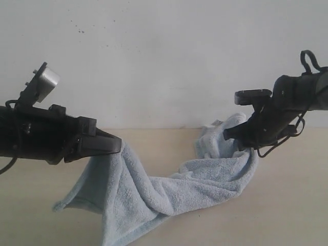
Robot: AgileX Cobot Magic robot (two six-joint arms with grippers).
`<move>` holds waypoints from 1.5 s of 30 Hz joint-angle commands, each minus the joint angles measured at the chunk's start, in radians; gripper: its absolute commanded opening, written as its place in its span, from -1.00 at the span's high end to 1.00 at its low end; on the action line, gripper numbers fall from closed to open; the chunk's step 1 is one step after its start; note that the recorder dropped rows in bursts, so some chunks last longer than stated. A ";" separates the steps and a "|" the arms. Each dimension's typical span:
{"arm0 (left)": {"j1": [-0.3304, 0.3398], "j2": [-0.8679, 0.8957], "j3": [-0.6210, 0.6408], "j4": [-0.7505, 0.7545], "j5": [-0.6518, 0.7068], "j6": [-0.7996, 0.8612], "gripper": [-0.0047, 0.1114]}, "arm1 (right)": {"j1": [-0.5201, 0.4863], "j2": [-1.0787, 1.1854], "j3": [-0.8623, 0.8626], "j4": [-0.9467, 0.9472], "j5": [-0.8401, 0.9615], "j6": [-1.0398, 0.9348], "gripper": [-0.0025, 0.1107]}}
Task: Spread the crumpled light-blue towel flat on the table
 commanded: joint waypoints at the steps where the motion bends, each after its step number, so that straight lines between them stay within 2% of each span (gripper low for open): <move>1: 0.003 0.023 0.002 -0.019 0.007 0.008 0.85 | -0.007 0.016 -0.007 -0.098 -0.069 0.158 0.13; 6: 0.003 0.059 0.002 -0.035 0.028 0.008 0.85 | -0.043 0.057 -0.007 -0.098 -0.098 0.270 0.15; 11: 0.003 0.095 0.002 -0.067 0.070 0.008 0.85 | -0.056 0.076 -0.007 -0.098 -0.055 0.238 0.19; 13: 0.003 0.104 0.002 -0.071 0.071 0.008 0.85 | -0.056 0.076 -0.007 -0.098 -0.035 0.204 0.46; 15: 0.003 0.109 0.002 -0.071 0.071 0.010 0.85 | -0.056 0.069 -0.007 -0.098 -0.017 0.185 0.90; 16: 0.003 0.109 0.002 -0.071 0.071 0.016 0.85 | -0.056 0.066 -0.007 -0.098 -0.013 0.188 0.95; 23: 0.003 0.109 0.002 -0.071 0.098 0.046 0.85 | -0.056 -0.042 -0.007 -0.120 0.111 0.137 0.96; 25: 0.003 0.109 0.002 -0.071 0.102 0.060 0.85 | -0.056 -0.075 -0.007 -0.197 0.209 0.122 0.96; 28: 0.003 0.109 0.002 -0.054 0.110 0.082 0.85 | -0.059 -0.092 -0.007 -0.316 0.449 0.143 0.96; 31: 0.003 0.109 0.002 0.050 0.139 0.117 0.85 | -0.061 -0.090 0.035 -0.341 0.658 0.141 0.96; 38: 0.003 0.109 0.004 0.356 0.204 0.093 0.85 | -0.059 -0.143 0.273 -0.278 0.658 0.134 0.96; 43: 0.003 0.109 0.046 0.502 0.151 -0.029 0.85 | -0.059 -0.188 0.402 -0.433 0.658 0.190 0.91; 45: 0.003 0.109 0.073 0.510 0.121 -0.031 0.84 | -0.059 -0.206 0.419 -0.449 0.658 0.199 0.83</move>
